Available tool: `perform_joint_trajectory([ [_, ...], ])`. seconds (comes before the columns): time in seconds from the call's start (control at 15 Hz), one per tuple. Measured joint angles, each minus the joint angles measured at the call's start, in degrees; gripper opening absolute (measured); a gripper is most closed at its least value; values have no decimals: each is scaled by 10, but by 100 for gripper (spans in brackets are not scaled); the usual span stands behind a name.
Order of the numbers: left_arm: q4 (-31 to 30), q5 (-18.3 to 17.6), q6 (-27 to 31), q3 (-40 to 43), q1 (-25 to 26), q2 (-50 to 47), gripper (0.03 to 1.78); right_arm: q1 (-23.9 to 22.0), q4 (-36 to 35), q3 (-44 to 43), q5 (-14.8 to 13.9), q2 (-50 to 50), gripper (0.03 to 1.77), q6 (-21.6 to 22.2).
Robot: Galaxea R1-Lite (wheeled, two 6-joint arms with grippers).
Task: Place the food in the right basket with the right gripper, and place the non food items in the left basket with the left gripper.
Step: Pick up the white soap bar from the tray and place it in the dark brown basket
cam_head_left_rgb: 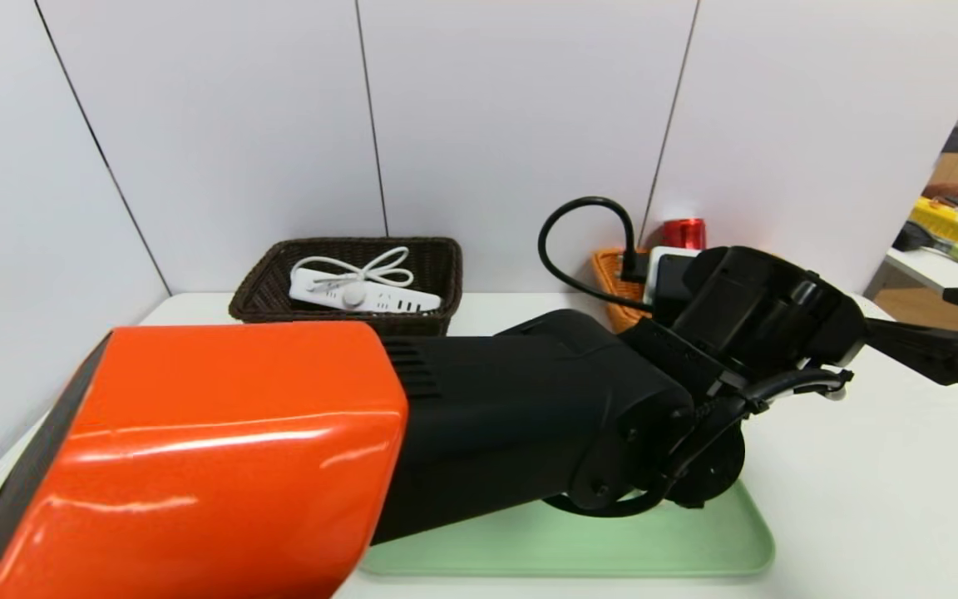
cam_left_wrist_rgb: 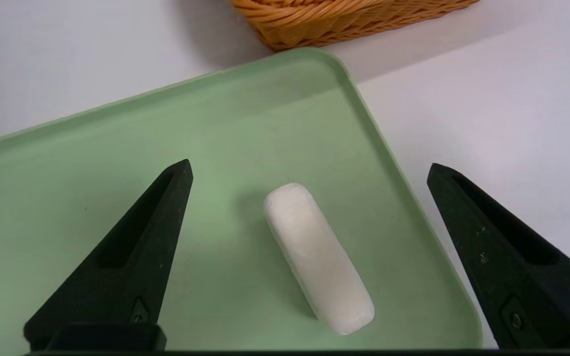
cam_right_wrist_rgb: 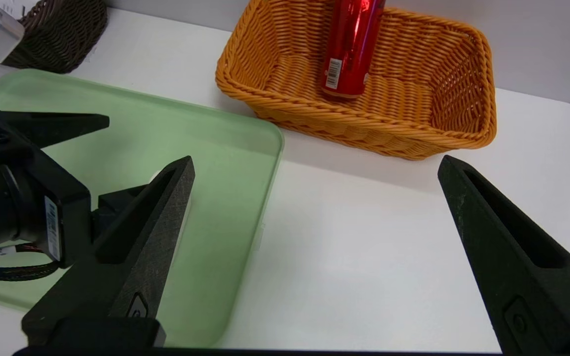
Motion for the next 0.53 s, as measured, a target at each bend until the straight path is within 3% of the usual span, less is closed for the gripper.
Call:
perform_joint_trajectory([
  [0.53, 21, 17, -64, 0, -16, 25, 169, 0, 0, 7, -4, -5, 170, 1],
])
